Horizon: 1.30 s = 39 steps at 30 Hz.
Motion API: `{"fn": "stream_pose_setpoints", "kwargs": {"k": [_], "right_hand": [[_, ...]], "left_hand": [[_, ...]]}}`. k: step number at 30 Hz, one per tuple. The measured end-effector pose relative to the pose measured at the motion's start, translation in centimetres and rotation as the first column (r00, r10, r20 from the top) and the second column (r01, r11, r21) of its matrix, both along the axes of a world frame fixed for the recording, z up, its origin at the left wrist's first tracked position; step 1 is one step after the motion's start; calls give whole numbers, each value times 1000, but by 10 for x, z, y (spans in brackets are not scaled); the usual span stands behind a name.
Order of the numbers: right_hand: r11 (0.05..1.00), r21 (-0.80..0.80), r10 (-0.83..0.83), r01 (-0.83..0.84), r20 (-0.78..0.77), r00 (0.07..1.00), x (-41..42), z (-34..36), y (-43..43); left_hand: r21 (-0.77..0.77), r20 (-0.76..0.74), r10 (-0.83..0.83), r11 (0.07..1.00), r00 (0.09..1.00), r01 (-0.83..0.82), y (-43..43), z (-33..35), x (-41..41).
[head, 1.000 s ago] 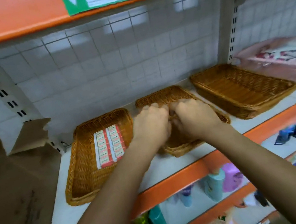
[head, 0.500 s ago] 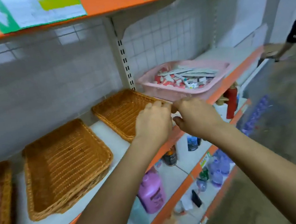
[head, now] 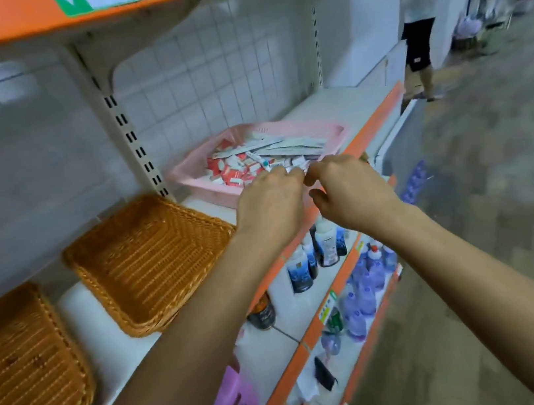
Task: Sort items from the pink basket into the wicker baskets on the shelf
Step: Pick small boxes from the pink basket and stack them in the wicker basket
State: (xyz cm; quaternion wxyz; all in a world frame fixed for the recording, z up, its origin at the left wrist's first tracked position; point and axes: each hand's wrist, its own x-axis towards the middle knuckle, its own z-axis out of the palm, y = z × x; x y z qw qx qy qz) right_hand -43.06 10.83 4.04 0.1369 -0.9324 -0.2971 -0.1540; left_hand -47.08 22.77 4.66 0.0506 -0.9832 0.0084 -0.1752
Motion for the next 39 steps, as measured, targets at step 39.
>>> {"fn": "stream_pose_setpoints", "kwargs": {"k": [39], "right_hand": [[884,-255,283,-391,-375,883,233,-11,59]], "left_hand": [[-88,-352,43,993,935,-79,78,-24,213]]}}
